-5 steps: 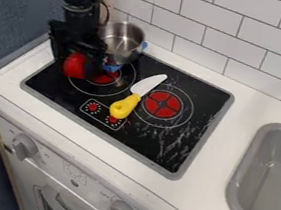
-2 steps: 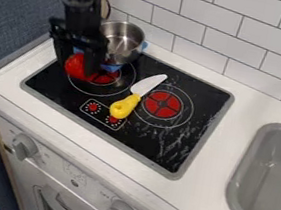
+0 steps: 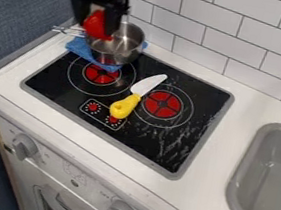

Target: Put the bell pepper in the silver pot

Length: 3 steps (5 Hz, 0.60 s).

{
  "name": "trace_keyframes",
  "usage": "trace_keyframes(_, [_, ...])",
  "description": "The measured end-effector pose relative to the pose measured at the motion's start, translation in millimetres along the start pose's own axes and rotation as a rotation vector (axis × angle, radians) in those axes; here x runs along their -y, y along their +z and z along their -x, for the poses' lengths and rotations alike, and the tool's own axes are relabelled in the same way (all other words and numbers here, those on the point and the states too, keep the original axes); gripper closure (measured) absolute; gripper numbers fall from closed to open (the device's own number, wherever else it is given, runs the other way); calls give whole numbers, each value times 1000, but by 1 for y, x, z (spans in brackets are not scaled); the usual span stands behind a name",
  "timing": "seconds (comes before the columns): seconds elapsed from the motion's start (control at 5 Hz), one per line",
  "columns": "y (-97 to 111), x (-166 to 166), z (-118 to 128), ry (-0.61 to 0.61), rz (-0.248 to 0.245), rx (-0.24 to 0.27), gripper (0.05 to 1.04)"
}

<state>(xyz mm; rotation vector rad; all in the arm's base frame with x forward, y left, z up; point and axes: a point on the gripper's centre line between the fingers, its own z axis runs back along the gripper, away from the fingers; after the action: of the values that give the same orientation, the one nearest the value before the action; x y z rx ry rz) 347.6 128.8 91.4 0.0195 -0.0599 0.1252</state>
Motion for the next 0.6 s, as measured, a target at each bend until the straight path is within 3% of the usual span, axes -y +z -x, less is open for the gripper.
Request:
trace_keyframes(0.2, [-19, 2, -25, 13, -6, -36, 326])
trace_keyframes(0.4, [-27, 2, -37, 17, -31, -60, 272])
trace_keyframes(0.6, [-32, 2, -38, 25, -35, -60, 79])
